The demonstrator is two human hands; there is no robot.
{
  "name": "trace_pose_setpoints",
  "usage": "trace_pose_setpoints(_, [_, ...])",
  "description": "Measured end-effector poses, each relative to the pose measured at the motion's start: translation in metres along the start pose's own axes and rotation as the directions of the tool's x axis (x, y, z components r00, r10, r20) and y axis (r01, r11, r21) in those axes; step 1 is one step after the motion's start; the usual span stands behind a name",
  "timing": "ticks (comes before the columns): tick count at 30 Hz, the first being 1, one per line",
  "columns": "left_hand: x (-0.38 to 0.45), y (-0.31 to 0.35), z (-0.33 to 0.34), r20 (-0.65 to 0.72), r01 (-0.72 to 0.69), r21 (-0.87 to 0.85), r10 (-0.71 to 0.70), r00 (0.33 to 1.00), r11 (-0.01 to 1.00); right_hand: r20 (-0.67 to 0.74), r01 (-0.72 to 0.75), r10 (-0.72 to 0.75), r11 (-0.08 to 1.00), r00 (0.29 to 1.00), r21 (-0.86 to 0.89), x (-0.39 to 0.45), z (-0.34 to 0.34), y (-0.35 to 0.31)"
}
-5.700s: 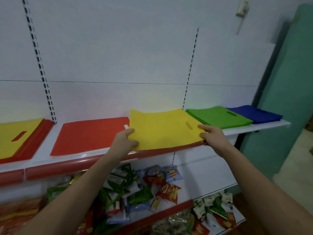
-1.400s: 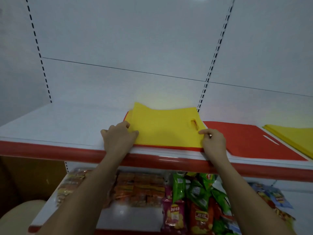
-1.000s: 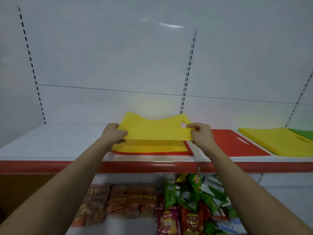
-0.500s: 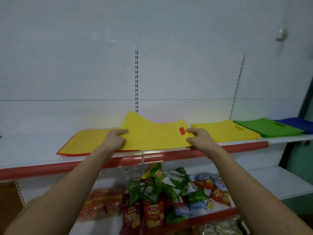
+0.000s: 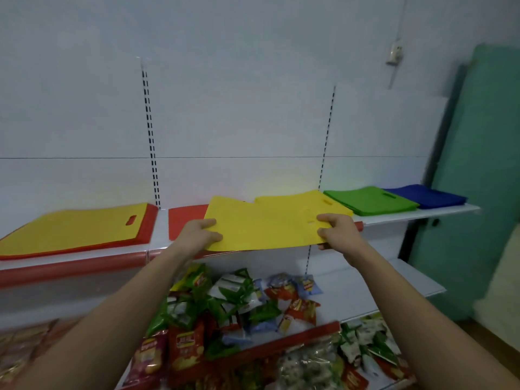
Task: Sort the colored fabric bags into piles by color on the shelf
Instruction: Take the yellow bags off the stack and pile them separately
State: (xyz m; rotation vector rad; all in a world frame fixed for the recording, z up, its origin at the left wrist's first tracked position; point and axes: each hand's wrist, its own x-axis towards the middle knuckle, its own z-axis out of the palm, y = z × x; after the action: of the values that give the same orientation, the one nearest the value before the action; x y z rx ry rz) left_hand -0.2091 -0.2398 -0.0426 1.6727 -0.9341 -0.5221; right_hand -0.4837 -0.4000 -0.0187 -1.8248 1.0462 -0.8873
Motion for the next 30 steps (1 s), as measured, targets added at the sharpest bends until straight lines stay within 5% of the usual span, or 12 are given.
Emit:
trace_pose_setpoints(16, [0.124,0.019,0.113,0.117,0.109,-0.132,-0.094,0.989,0.985,-0.15,0.022,-0.05,0.983,0.987,-0.183,0.157,-0.065,0.062])
trace_pose_setpoints(24, [0.18,0.035,0.155,0.001,0.05,-0.012,-0.05,0.999,0.999,-0.245,0.068,-0.12,0.975,0.962,-0.21,0.237,-0.079,0.084])
trace_pose_setpoints(30, [0.206,0.028,0.202,-0.15,0.114,0.238,-0.08,0.985,0.965,-0.119,0.11,-0.157,0.936,0.98,-0.334,0.285,-0.089,0.12])
